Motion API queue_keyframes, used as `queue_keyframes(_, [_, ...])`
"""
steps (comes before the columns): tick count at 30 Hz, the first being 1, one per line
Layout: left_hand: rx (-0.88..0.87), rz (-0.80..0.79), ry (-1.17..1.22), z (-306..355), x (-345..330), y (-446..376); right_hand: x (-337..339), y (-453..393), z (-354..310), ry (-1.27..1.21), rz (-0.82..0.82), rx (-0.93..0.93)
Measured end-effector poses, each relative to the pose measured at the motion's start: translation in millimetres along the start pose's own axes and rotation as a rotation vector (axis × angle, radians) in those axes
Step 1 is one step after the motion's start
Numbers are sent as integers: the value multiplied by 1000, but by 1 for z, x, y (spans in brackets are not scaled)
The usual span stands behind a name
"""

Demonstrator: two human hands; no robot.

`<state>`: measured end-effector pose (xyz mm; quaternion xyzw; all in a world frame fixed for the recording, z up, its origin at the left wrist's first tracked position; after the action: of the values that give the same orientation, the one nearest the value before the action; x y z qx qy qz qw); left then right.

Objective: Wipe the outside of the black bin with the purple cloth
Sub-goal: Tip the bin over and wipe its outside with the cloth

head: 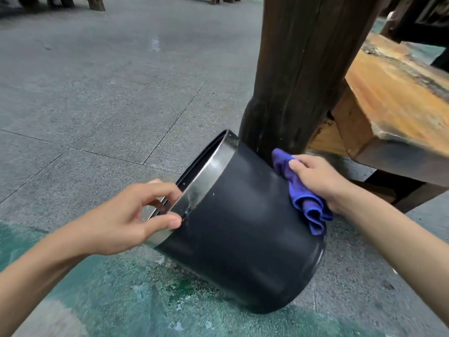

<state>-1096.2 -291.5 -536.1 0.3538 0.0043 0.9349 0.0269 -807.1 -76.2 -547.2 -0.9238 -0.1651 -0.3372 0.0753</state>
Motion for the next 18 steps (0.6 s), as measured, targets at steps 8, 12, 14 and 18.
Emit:
queue_keyframes(8, [-110,-51,-214,21,1,-12,-6,-2,-47,-184,-255,-247])
queue_keyframes(12, [-75,-101,-126,30,-4,-19,-6,-14,-91,-115,-13,152])
queue_keyframes(14, [-57,-104,-46,32,-7,-20,-8,-3,-107,-1,115,364])
queue_keyframes(18, [1,-75,111,24,-10,-28,-33,46,-115,77,147,812])
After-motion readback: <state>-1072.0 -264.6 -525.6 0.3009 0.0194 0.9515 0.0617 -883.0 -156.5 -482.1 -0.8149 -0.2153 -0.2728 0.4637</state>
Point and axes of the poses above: each hand's wrist, its own y-axis away from the middle knuckle, its own x-axis out of the back of the hand, z = x × y, the point moved 3 cm from there along -y, towards the middle knuckle, and after that the axes turned 10 degrees about x, right-handed, at the moved point
